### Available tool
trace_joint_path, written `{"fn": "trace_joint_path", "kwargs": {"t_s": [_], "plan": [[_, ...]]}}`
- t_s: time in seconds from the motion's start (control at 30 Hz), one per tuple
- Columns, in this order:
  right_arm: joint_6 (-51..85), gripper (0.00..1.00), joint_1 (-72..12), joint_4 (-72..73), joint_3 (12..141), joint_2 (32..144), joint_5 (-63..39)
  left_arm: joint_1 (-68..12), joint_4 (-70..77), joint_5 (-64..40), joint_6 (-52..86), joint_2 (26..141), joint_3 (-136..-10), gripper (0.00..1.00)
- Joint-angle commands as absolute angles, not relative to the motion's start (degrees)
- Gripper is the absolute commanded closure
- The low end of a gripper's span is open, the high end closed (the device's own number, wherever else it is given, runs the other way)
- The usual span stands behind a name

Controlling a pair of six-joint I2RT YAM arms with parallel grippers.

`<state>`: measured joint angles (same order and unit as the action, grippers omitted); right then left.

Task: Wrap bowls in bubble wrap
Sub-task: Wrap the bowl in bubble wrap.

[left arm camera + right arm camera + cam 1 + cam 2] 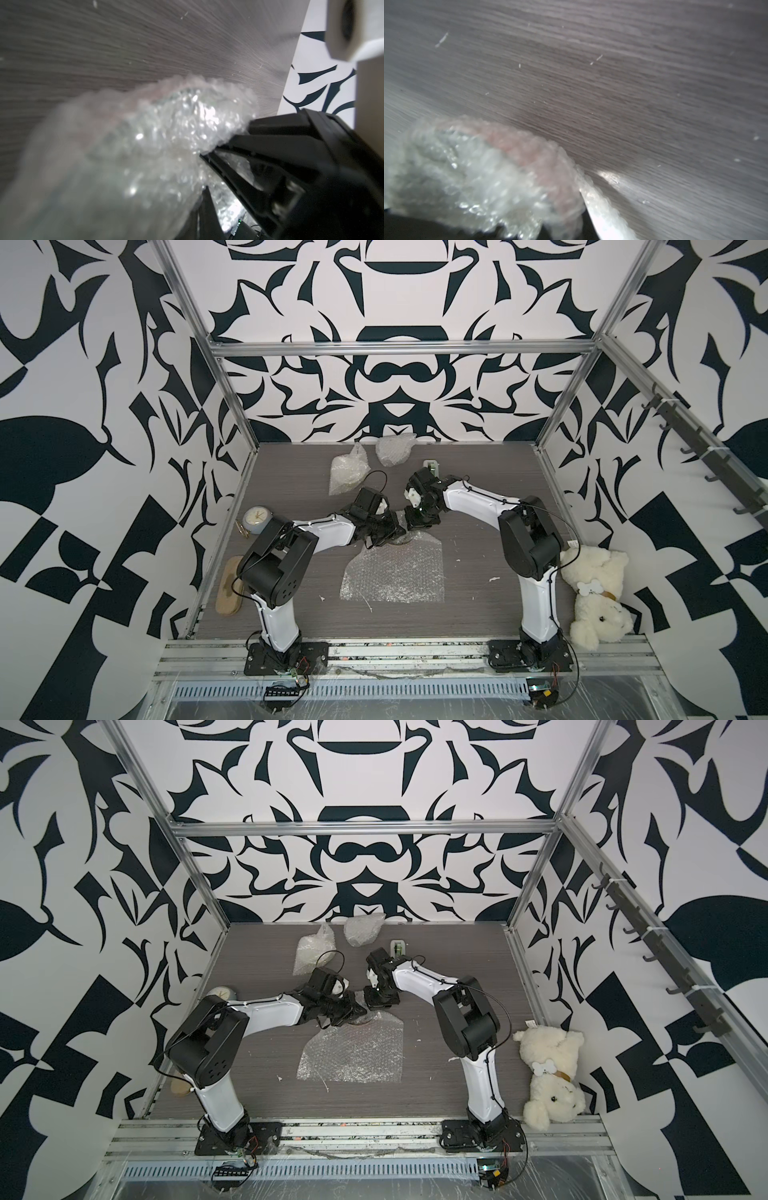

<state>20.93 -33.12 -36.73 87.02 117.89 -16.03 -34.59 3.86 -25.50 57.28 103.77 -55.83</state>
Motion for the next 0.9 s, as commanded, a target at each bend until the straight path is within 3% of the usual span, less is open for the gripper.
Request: {"fn": "trace_joint_path", "kwargs": {"t_s": [0.0,0.17,0.63,0.73,0.87], "plan": [[21.1,0.72,-32.2,-36.1,86.0,114.8,-21.2,-35.7,-1.7,-25.9,55.0,105.9,-56.7,0.98],[19.4,0.59,-30.2,-36.5,83.7,111.4,-24.9,-35.7,-2.8,-25.6,54.0,106.7,-57.8,0.98],[20.4,0.48,-29.4,-34.1,85.9,111.6,-24.7,-35.7,-4.5,-25.2,53.2,106.9,-59.4,0.98],[19.8,0.65,-31.5,-35.5,88.9,112.9,-20.2,-35.7,-4.7,-25.1,53.1,106.8,-59.6,0.98],[19.2,0.69,-32.4,-37.8,91.1,113.4,-17.2,-35.7,-4.9,-25.0,53.0,106.8,-59.8,0.97]]}}
